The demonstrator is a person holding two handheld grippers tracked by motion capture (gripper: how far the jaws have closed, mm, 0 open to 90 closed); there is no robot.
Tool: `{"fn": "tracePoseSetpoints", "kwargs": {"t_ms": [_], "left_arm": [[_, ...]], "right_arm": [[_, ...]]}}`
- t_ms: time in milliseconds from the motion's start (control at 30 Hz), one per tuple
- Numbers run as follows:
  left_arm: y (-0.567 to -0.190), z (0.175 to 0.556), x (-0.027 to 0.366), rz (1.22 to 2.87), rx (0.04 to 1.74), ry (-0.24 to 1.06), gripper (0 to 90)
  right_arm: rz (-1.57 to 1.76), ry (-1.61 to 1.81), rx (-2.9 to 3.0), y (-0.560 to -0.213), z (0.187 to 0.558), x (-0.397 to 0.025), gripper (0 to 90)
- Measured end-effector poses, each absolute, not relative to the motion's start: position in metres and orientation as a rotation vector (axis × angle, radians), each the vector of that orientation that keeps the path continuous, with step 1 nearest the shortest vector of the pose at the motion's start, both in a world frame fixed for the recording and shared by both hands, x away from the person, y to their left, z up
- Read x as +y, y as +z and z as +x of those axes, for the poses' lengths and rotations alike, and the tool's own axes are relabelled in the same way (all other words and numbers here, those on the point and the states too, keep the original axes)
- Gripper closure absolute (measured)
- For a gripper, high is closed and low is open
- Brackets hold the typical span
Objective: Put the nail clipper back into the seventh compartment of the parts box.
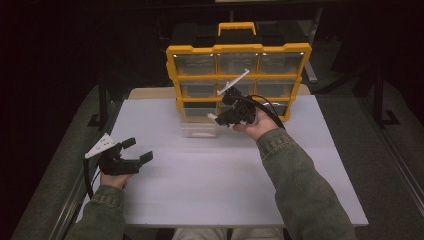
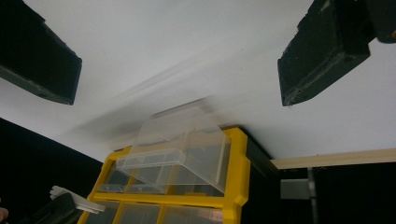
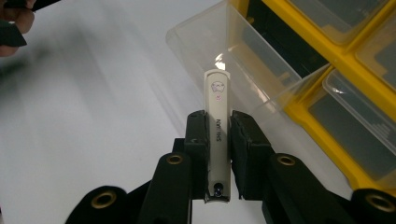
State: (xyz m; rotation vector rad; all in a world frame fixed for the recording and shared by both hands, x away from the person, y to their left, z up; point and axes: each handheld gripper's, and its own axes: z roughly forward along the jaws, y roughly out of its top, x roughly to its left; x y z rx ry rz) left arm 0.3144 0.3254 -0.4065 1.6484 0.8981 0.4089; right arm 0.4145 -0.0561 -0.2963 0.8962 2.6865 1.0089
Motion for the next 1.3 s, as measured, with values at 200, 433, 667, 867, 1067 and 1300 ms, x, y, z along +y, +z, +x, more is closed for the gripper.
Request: {"fn": "tracePoseSetpoints", "kwargs": {"t_ms": [200,433,667,867,1067,1300], "left_arm": [[-0.407,0.315,0.326,1.643,0.902,0.410,0.0],[-0.407,0.316,0.326,1.643,0.902,0.408,0.0],[-0.407,0.316,0.326,1.643,0.899,0.410,0.0],[-0.407,0.317,0.324,1.643,0.891,0.405,0.0],[-0.407,0.318,0.324,1.639,0.893,0.403,0.0],[-0.407,0.319,0.322,1.636,0.894,0.396,0.0]], "right_arm": [[0.877,1.000,2.694,-0.295,0.419,-0.049,75.9],[0.872,0.998,2.693,-0.293,0.424,-0.039,75.9],[0.877,0.994,2.684,-0.292,0.430,-0.028,75.8],[0.875,0.986,2.676,-0.293,0.438,-0.020,75.9],[0.877,0.985,2.674,-0.296,0.445,-0.010,75.9],[0.874,0.955,2.665,-0.303,0.454,0.002,75.8]]}}
